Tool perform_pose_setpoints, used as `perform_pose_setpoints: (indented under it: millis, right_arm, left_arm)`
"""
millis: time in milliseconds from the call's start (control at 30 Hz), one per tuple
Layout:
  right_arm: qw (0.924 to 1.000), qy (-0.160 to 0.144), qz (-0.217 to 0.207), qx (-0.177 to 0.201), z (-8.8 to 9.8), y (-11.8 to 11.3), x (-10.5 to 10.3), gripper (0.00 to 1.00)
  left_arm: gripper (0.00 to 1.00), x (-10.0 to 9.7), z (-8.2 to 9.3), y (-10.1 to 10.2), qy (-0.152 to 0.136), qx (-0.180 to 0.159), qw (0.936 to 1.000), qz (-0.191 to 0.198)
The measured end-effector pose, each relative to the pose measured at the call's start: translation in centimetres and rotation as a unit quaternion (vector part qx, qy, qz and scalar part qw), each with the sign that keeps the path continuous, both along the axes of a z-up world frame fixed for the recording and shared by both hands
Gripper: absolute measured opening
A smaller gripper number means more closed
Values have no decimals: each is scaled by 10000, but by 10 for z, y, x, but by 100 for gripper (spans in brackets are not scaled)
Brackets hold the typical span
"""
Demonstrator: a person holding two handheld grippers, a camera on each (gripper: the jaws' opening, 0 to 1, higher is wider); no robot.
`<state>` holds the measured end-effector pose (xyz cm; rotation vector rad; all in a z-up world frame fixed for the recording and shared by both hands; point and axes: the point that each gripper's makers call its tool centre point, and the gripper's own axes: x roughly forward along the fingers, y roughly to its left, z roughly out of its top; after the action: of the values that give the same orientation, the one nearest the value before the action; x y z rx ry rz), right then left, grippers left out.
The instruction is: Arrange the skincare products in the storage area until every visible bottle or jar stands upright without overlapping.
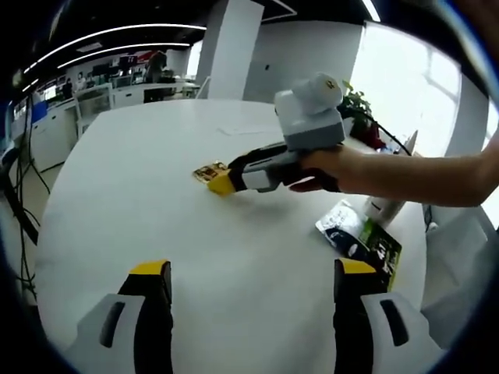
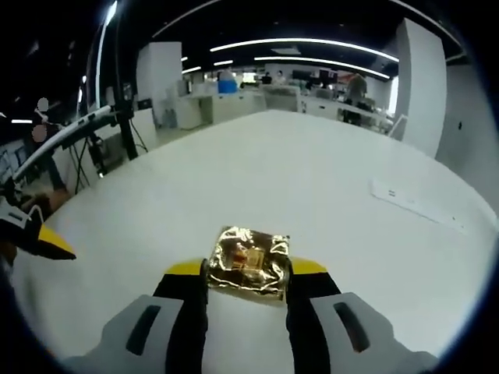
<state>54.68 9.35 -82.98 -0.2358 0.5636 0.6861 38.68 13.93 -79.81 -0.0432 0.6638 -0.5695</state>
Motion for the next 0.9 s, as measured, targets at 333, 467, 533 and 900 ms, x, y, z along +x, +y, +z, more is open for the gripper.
perform_pose_setpoints:
  millis: [333, 467, 533, 900]
  right_arm:
    - [9998, 99, 96, 133, 1, -1, -21, 40]
    - [9998, 35, 184, 37, -1, 6, -26, 48]
    - [9998, -70, 193, -63, -2, 5, -24, 45]
    - [9985, 60, 527, -132, -3, 4, -35, 43]
  left_arm:
    - [68, -2, 4, -4, -9, -101, 9999, -62]
    - [68, -3, 3, -8, 19, -113, 9999, -111]
    - [68, -3, 3, -9, 22, -106, 9999, -121]
    - [67, 0, 7, 3, -14, -142, 9999, 33]
